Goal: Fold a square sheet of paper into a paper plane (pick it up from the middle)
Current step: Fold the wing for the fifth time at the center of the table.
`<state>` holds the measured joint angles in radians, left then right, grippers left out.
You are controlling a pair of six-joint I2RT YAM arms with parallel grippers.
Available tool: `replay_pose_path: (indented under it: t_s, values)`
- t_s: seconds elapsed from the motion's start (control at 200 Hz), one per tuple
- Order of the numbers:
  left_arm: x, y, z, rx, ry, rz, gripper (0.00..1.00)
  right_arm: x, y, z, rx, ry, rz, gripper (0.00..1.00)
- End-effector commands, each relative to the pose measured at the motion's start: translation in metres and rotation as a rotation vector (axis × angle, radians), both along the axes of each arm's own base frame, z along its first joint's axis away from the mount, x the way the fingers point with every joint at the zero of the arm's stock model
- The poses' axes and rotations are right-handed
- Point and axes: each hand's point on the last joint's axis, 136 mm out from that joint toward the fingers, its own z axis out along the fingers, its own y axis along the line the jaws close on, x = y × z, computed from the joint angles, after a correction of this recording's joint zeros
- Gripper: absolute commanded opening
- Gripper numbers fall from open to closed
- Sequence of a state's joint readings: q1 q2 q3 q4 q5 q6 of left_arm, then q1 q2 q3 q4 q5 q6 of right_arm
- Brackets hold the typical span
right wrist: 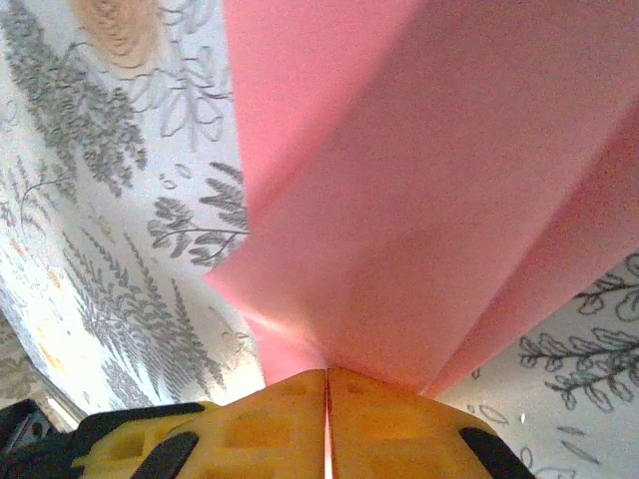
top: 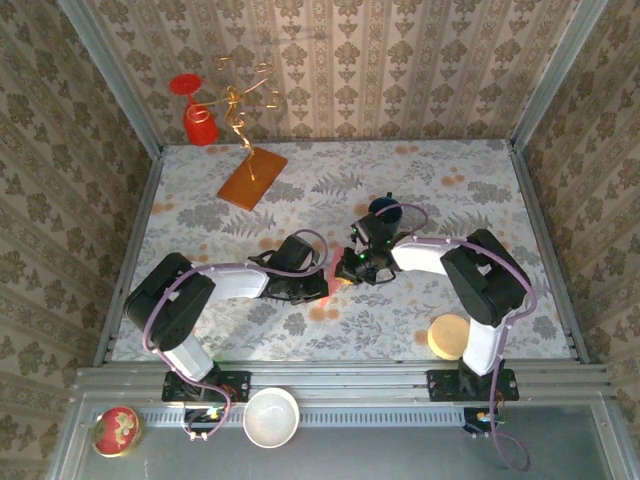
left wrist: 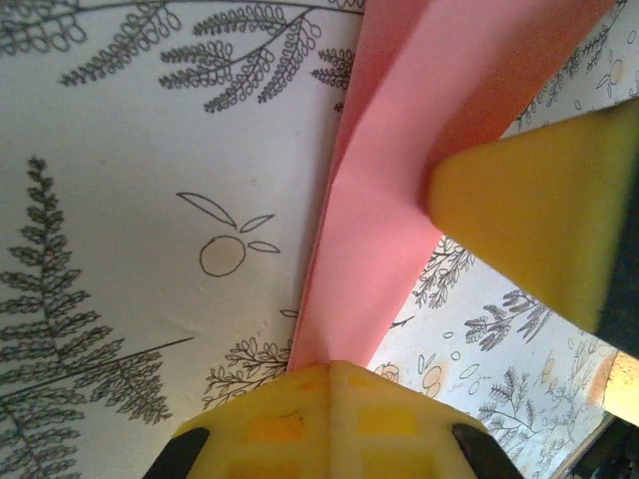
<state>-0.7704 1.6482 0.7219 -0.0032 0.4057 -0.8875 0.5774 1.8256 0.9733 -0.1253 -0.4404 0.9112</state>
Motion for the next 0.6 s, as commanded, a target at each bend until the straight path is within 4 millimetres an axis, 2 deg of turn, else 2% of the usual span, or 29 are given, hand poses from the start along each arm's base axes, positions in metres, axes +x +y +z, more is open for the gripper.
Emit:
replay_pose_path:
  t_s: [0.0, 0.375, 0.595]
  values:
    - [-0.010, 0.016, -0.015, 0.084, 0.056, 0.017, 0.00, 0.008, -0.004, 0.017, -0.050, -0.108, 0.060, 0.12]
    - [-0.018, 0.023, -0.021, 0.109, 0.083, 0.010, 0.00, 0.021, -0.018, -0.005, -0.170, -0.127, 0.113, 0.12]
    - [-0.034, 0.038, -0.031, 0.135, 0.116, 0.023, 0.00, 0.023, -0.031, -0.023, -0.246, -0.090, 0.109, 0.12]
